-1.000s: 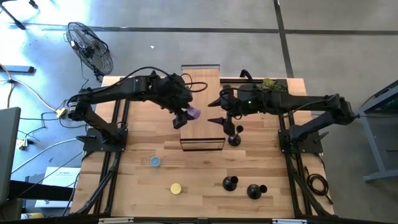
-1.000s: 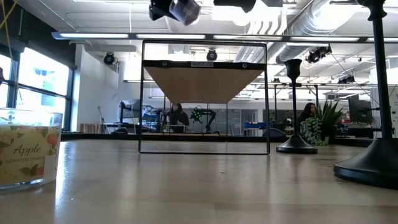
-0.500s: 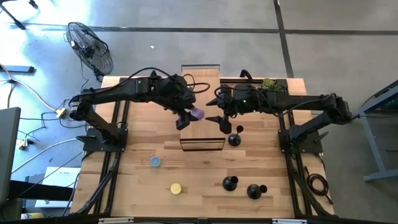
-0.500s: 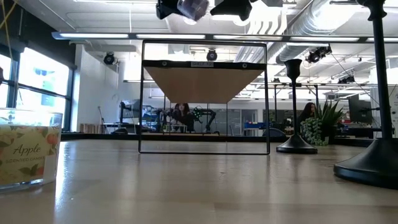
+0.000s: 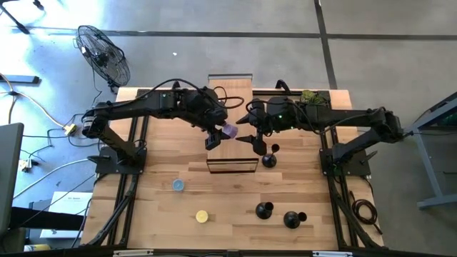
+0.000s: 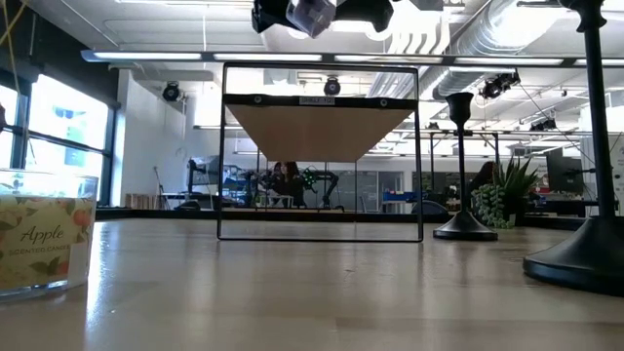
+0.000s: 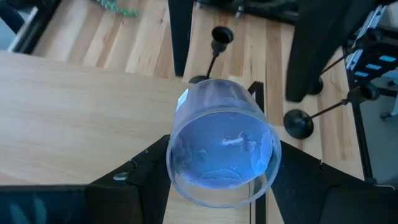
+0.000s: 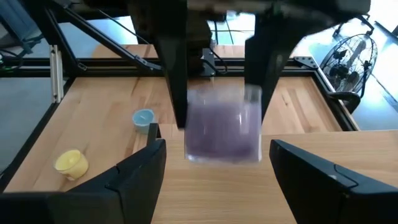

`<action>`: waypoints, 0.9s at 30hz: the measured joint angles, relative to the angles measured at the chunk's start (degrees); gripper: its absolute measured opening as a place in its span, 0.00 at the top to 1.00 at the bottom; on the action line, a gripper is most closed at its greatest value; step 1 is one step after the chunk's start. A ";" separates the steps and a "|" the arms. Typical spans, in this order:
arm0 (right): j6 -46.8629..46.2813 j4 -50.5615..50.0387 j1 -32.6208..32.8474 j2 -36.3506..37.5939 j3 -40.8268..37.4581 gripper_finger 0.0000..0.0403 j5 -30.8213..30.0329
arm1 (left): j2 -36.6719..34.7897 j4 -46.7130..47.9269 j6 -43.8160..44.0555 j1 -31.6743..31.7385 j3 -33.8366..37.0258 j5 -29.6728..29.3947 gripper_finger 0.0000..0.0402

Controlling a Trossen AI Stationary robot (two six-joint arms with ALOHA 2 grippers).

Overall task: Pick & Place candle stick holders
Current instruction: Put the purple scented candle on the shelf

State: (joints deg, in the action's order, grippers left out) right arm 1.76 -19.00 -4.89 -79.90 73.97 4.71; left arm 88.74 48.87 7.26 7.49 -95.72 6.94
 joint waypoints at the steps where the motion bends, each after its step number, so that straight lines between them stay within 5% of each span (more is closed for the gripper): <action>1: 0.20 0.01 0.00 0.00 0.00 0.30 -0.01 | 0.43 -0.09 -0.13 0.00 0.00 0.00 0.46; 27: -0.19 -0.79 -0.76 -2.69 0.00 0.30 2.33 | 1.65 -3.51 -1.05 0.02 -0.02 1.69 0.46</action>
State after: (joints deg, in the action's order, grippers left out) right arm 1.56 -19.79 -5.65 -82.59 73.97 7.04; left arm 90.39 45.36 6.22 7.51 -95.74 8.63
